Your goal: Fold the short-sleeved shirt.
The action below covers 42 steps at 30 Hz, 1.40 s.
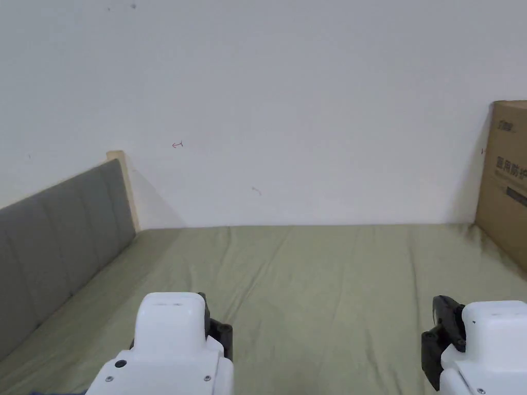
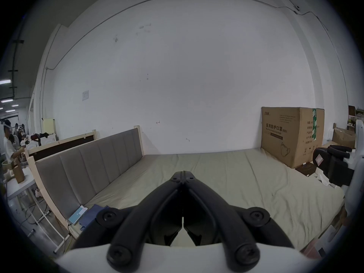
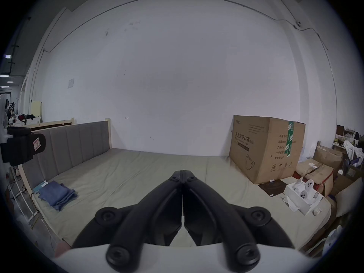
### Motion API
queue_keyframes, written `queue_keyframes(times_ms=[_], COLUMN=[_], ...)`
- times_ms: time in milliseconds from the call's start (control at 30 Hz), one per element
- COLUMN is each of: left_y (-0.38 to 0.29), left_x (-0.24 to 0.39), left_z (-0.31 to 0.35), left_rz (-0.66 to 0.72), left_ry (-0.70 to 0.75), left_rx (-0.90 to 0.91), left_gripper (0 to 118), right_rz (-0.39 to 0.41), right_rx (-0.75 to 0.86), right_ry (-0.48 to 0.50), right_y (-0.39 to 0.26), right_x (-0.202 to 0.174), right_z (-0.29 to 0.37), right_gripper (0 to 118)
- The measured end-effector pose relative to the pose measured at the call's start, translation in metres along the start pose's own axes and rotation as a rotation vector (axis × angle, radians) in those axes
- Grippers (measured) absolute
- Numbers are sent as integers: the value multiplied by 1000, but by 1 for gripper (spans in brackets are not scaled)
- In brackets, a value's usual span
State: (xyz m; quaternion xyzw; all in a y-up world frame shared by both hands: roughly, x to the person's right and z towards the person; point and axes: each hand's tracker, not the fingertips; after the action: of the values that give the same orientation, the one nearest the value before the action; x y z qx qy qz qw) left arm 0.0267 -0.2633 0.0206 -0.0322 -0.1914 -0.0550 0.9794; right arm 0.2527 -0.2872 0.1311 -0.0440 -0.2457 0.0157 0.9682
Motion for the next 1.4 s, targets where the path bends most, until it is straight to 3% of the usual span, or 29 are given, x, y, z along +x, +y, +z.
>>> queue_keyframes(times_ms=[133, 500, 567, 633, 700, 733, 800, 1033, 1200, 1400], left_y=[3, 0, -2, -2, -1, -1, -3, 2, -1, -3], left_x=[3, 9, 8, 9, 10, 9, 8, 12, 14, 12], left_z=[7, 4, 3, 3, -2, -4, -1, -4, -8, -11], left_rz=[25, 22, 34, 36, 25, 37, 93, 106, 28, 64], left_ry=[5, -26, -39, -43, -47, -53, -96, -101, -125, -163], left_rx=[21, 3, 3, -2, -27, -44, -44, -110, -108, -122], left_gripper=[0, 0, 3, 51, 112, 118, 118, 118, 118, 118], right_rz=[-44, -28, -24, -34, -40, -46, -58, -41, -47, -50], right_rx=[5, -12, -21, -27, -35, -40, -38, -9, -19, -22], right_ry=[-10, -55, -56, -52, -48, -49, -45, -80, -95, -102], right_y=[4, 2, 0, -2, -4, -5, -7, -8, -10, -10], right_x=[3, 3, 4, 5, 6, 6, 7, 9, 13, 15], right_z=[6, 6, 6, 5, 4, 3, 4, 7, 5, 3], right_gripper=[0, 1, 7, 44, 96, 111, 118, 118, 118, 118])
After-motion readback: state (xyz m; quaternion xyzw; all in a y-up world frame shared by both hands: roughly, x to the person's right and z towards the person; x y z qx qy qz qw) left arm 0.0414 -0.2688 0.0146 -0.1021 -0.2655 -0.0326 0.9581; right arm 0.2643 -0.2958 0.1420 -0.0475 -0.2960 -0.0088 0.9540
